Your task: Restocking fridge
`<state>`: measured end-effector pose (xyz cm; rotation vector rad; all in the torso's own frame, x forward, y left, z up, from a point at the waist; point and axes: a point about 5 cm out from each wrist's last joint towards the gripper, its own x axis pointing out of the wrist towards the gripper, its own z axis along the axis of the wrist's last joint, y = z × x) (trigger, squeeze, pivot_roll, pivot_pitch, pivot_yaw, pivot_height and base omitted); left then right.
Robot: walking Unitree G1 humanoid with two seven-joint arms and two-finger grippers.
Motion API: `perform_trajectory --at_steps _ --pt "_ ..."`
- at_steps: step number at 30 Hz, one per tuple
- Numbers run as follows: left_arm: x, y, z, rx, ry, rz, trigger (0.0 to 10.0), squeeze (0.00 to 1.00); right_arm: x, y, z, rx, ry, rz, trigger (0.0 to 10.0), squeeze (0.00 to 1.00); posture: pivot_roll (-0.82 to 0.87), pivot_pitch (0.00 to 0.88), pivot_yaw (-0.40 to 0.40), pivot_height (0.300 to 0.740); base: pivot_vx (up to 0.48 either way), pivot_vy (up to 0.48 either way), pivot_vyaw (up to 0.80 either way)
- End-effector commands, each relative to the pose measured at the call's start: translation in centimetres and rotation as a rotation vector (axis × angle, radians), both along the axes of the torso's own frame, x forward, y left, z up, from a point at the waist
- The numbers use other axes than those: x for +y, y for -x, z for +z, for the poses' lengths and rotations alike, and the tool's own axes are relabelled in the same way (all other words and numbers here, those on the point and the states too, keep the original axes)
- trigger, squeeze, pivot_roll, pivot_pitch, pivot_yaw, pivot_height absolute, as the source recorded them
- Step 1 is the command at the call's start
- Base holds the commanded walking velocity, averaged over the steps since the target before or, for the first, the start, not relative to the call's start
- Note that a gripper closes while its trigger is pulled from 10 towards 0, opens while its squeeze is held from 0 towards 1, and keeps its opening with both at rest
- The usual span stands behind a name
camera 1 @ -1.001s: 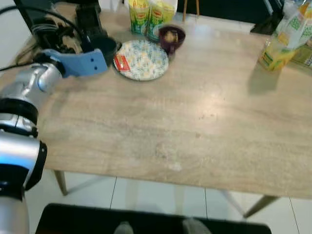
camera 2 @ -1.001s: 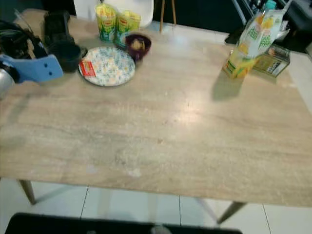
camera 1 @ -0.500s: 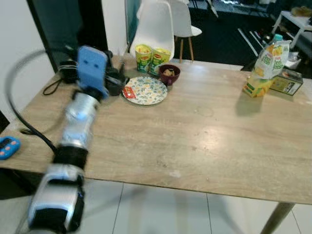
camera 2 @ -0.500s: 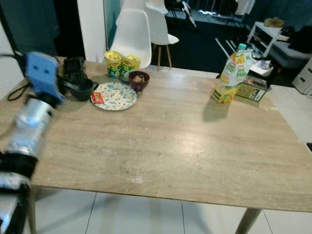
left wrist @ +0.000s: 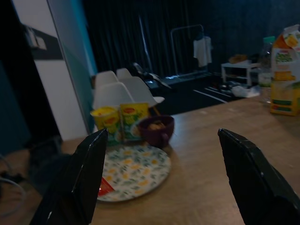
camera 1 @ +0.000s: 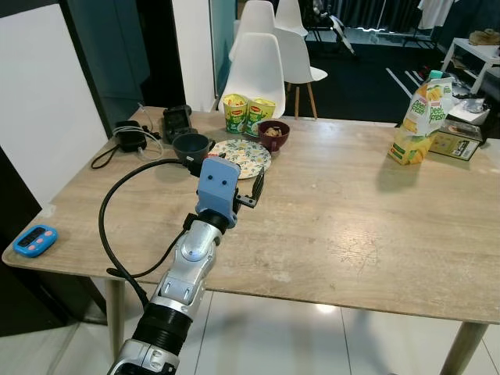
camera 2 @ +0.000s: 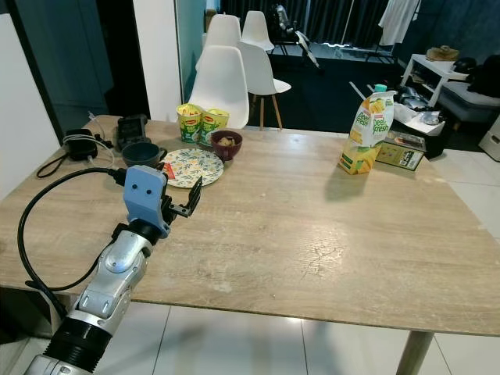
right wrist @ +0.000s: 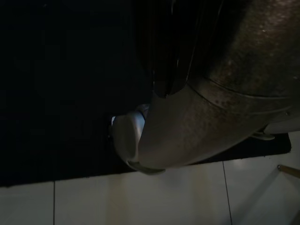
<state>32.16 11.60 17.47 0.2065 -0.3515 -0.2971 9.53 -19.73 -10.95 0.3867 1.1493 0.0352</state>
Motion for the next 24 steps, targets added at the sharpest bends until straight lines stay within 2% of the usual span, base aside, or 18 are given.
perform_trajectory --at_steps 1,5,8,13,24 --pt "2.0 0.4 0.5 -0.043 -0.040 0.092 10.0 0.00 -0.4 0.3 0.0 0.013 0.012 -0.033 10.0 0.00 0.12 0.000 -0.025 0.740 0.000 0.000 0.00" --pt "3.8 1.2 0.6 -0.056 -0.050 0.177 10.0 0.00 -0.4 -0.1 0.0 0.006 0.014 -0.045 10.0 0.00 0.13 0.000 -0.016 0.740 0.000 0.000 0.00" --pt "4.2 1.4 0.6 -0.056 -0.061 0.195 10.0 0.00 -0.4 -0.2 0.0 0.002 0.014 -0.048 10.0 0.00 0.13 0.000 -0.016 0.740 0.000 0.000 0.00" --pt "5.7 2.5 0.0 -0.031 -0.046 0.278 10.0 0.00 -0.2 -1.1 0.2 -0.016 0.015 -0.047 10.0 0.00 0.14 0.000 -0.020 0.740 0.000 0.000 0.00" --pt "4.9 2.7 -0.2 -0.018 -0.027 0.284 10.0 0.00 -0.3 -1.5 0.3 -0.021 0.027 -0.033 10.0 0.00 0.13 0.000 -0.018 0.740 0.289 0.000 0.00"
